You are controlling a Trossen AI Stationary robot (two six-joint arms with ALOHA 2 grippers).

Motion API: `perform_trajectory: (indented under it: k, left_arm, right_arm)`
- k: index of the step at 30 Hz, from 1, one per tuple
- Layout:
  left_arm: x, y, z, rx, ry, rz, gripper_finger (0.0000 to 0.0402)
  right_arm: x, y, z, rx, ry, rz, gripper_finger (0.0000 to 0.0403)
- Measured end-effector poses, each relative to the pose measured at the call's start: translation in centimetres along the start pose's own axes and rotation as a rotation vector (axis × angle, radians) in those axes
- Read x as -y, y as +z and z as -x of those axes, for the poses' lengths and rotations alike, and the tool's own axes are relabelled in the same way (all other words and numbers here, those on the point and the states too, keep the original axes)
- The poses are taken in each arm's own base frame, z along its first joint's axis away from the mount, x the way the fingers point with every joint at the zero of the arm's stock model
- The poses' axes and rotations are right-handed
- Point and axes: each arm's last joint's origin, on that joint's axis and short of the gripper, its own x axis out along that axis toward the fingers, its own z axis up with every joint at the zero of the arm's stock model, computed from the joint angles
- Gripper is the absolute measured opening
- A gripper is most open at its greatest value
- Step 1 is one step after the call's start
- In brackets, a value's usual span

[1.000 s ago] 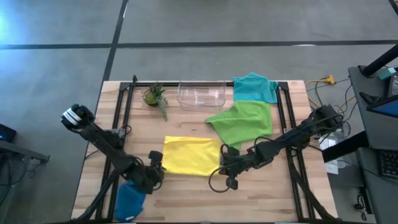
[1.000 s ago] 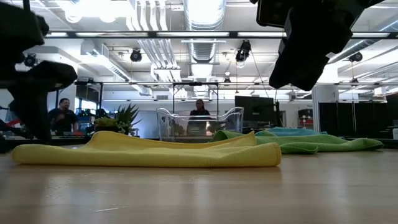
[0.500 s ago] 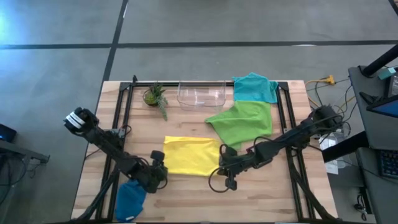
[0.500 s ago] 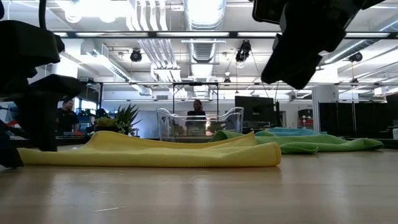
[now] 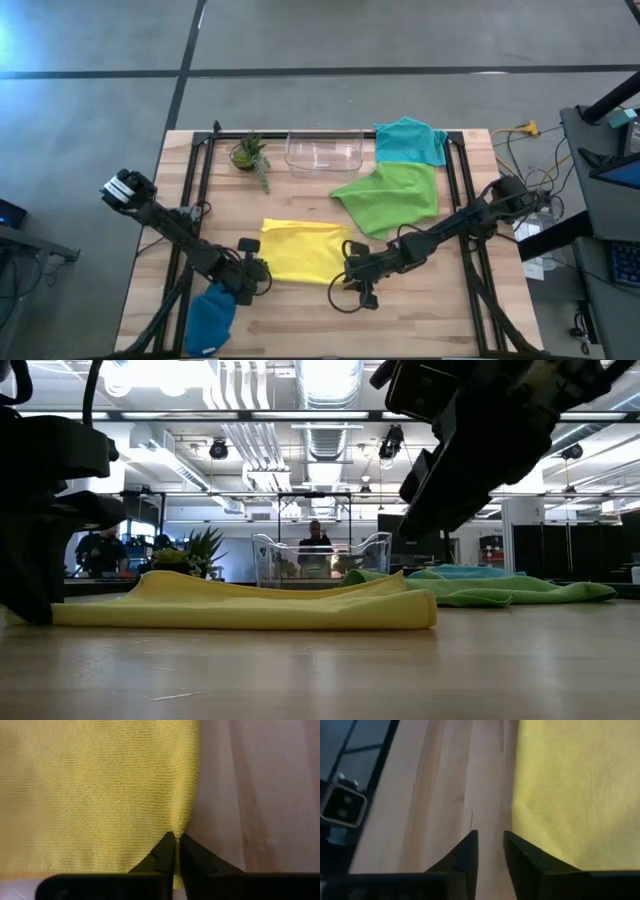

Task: Fold microfiber towels
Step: Fold the yellow towel

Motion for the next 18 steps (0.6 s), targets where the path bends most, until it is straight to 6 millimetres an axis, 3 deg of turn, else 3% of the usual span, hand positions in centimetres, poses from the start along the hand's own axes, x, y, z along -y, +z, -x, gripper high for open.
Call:
perform_trajectory:
  k: [9,18]
  left_arm:
    - [-0.1,0.1,0.0,-0.004,-0.01,0.01,0.0006]
    - [0.0,0.0,0.0,-0.012,-0.026,0.011,0.0006]
  right_arm:
    - [0.8,-1.5,-2.2,-0.074,-0.033,0.097,0.0174]
    - [1.8,-2.6,-3.8,-0.131,-0.086,0.012,0.0182]
